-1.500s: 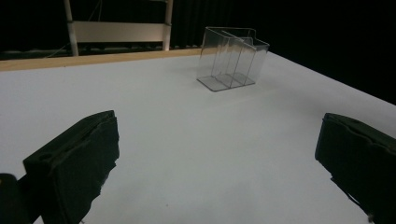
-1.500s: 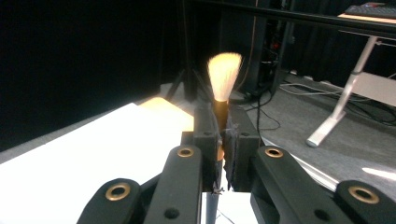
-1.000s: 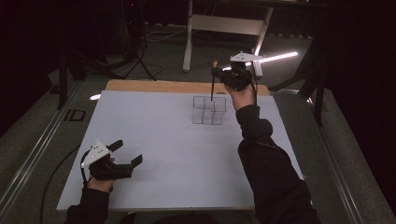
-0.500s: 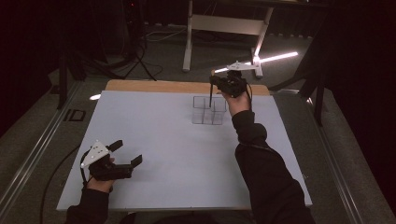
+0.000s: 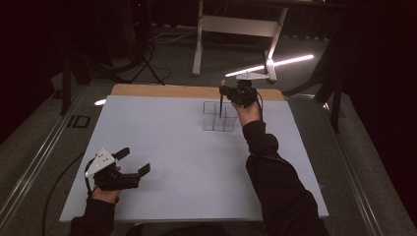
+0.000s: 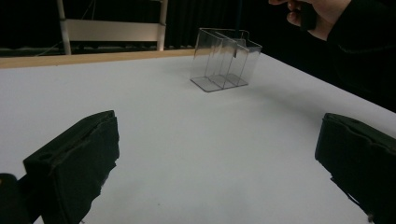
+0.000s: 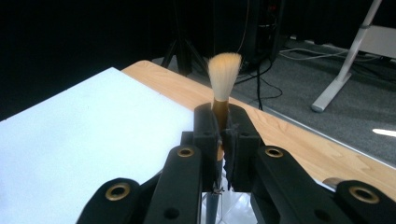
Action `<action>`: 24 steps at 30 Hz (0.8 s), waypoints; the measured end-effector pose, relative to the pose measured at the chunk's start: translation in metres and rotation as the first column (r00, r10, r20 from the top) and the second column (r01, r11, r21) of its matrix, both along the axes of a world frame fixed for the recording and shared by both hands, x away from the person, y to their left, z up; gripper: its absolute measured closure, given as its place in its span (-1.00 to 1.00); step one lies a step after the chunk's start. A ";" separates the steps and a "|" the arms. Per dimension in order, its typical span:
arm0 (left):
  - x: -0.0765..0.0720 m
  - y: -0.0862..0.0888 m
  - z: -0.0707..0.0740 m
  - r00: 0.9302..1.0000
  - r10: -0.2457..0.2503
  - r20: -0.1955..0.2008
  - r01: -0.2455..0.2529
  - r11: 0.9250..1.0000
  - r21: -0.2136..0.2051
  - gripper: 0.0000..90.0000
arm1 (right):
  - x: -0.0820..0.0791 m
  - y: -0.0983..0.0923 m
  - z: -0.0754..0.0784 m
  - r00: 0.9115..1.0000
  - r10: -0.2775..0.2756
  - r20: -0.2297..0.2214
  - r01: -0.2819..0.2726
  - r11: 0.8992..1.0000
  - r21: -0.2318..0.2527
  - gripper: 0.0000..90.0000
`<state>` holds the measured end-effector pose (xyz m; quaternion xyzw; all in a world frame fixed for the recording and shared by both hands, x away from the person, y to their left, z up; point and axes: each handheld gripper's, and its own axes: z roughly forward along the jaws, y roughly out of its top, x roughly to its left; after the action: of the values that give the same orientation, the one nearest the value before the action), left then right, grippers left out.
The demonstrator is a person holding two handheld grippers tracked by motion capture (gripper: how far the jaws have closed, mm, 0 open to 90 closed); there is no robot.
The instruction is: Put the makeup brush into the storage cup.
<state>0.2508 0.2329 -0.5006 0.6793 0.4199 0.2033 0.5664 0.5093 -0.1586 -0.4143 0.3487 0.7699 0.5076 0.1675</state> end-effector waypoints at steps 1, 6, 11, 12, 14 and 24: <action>0.000 0.001 0.000 1.000 0.000 -0.002 0.000 1.000 -0.002 -1.00 | 0.000 0.000 -0.001 1.000 0.000 -0.008 0.000 1.000 -0.002 0.88; 0.000 0.001 0.000 1.000 0.005 -0.003 -0.005 1.000 -0.006 -1.00 | -0.002 0.001 -0.010 0.999 -0.005 -0.039 0.005 1.000 -0.009 0.87; 0.000 0.001 0.001 1.000 0.006 -0.002 -0.006 1.000 -0.009 -1.00 | -0.003 0.001 -0.014 0.999 0.010 -0.042 -0.009 1.000 0.006 0.87; 0.000 0.001 0.001 1.000 0.006 -0.001 -0.006 1.000 -0.009 -1.00 | -0.003 0.001 -0.016 0.999 0.007 -0.040 -0.007 1.000 0.003 0.87; 0.000 0.002 0.001 1.000 0.006 0.000 -0.006 1.000 -0.011 -1.00 | -0.004 0.001 -0.016 0.999 0.007 -0.039 -0.006 1.000 0.002 0.87; 0.000 0.002 0.001 1.000 0.016 0.000 -0.016 1.000 -0.019 -1.00 | -0.002 -0.001 -0.021 0.998 -0.005 -0.057 0.004 1.000 -0.013 0.82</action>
<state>0.2510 0.2352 -0.4998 0.6704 0.4273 0.2039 0.5713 0.5068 -0.1593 -0.4357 0.3636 0.7770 0.4919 0.1488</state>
